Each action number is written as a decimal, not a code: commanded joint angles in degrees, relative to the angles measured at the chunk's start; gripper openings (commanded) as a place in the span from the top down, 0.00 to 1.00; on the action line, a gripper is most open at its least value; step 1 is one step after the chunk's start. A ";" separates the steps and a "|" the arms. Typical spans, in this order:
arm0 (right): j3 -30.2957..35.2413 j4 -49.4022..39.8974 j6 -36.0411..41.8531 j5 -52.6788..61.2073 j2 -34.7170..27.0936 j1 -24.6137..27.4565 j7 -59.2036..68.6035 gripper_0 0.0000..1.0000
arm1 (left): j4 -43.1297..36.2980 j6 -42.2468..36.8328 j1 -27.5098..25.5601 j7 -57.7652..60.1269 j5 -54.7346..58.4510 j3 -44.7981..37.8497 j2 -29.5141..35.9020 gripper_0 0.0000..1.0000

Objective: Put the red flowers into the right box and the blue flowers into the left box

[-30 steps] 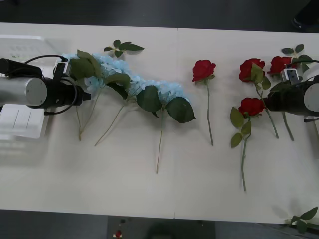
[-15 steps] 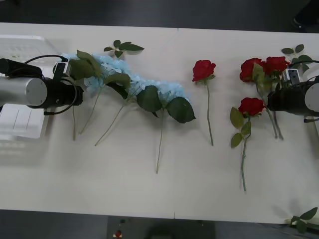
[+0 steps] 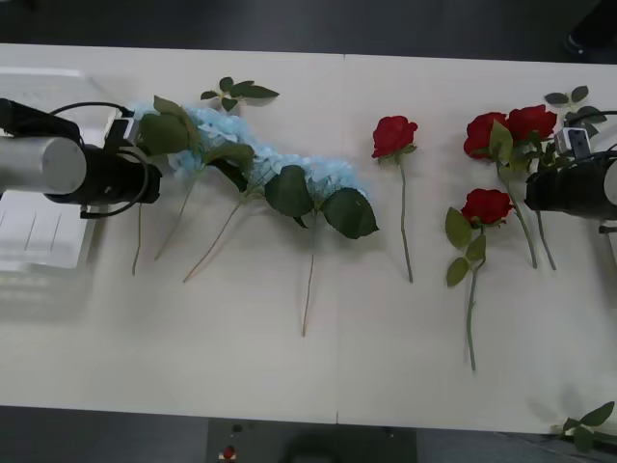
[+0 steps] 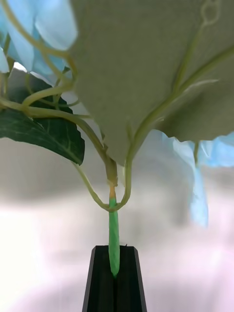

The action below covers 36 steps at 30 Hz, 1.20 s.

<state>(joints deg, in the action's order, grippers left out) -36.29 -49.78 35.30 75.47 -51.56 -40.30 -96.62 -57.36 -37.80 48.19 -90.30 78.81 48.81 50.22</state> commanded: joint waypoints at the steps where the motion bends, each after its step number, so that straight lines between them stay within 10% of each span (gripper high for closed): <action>1: 3.77 -4.62 6.53 3.28 -7.15 -2.41 1.43 1.00 | -5.92 -10.63 1.73 2.32 -0.93 -8.38 6.29 1.00; 15: 20.90 -15.52 36.33 8.64 -19.63 -2.41 0.29 1.00 | -17.09 -45.43 -3.81 2.49 -8.84 -39.76 12.09 1.00; 24: 25.56 -12.09 45.47 7.14 -26.49 -2.41 -6.74 1.00 | -20.16 -47.28 -8.03 3.20 -18.25 -54.61 13.23 1.00; 36: 26.71 7.59 38.00 -1.47 -25.69 -2.41 -26.78 1.00 | -17.35 -35.41 -8.03 9.96 -20.71 -49.16 15.08 1.00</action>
<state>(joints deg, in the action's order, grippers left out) -10.55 -43.77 75.64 76.29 -76.85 -41.56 -117.63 -76.42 -76.58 39.28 -85.48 58.55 -2.44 61.55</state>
